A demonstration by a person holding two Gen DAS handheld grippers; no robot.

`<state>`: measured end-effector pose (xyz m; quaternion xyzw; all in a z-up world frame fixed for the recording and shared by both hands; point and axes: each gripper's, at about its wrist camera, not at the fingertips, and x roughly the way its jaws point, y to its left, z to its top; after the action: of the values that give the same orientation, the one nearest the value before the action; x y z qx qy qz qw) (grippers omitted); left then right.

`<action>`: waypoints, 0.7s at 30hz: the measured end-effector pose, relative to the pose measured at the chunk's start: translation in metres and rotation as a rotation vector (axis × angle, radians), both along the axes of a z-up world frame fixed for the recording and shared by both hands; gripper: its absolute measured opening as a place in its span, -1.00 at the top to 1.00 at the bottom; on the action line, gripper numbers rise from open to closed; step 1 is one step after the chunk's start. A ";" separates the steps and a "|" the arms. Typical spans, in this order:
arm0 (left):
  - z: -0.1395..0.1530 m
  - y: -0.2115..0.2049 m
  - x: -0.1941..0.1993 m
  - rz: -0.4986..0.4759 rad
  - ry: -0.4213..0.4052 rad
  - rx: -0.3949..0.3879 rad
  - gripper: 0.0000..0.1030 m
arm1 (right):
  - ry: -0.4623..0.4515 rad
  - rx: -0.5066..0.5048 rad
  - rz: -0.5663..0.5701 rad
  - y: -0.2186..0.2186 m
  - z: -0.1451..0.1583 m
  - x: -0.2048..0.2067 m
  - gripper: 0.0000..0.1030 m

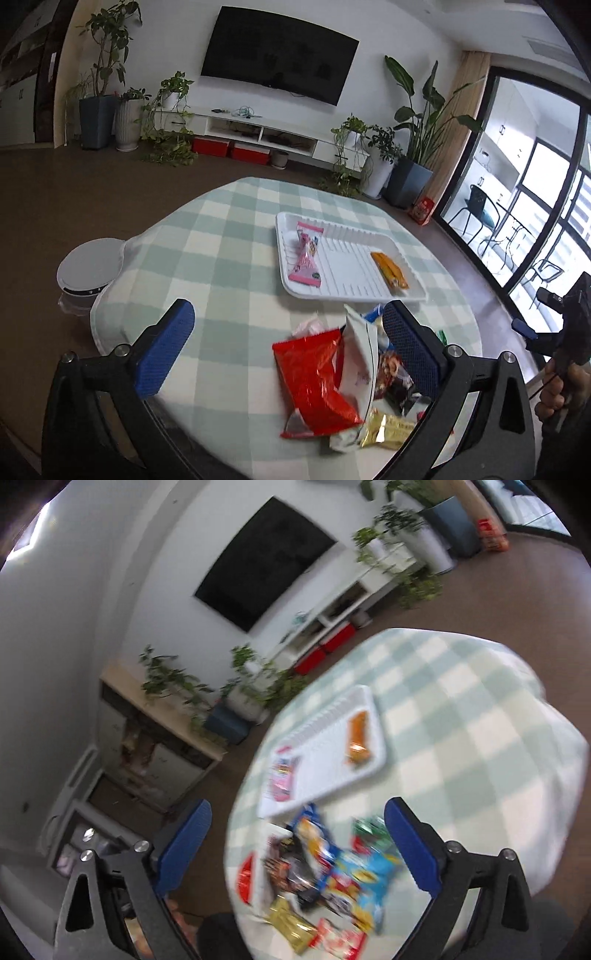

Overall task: Organize snacks
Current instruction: 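Return both tools to the snack pile and grasp the red chip bag with the left tool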

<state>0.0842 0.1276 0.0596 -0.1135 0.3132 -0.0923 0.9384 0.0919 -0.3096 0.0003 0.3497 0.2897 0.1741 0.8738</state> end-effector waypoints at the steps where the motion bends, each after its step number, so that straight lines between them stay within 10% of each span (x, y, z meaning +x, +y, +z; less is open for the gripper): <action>1: -0.007 -0.002 -0.008 -0.010 0.021 0.002 -0.99 | 0.015 0.006 0.006 0.002 -0.009 -0.009 -0.90; 21: -0.066 -0.019 0.001 -0.111 0.249 -0.059 -0.99 | 0.153 -0.130 0.094 0.058 -0.062 -0.029 -0.86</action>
<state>0.0848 0.1082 -0.0063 -0.1341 0.4302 -0.1386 0.8819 0.0633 -0.2511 -0.0615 0.2905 0.3823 0.1685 0.8608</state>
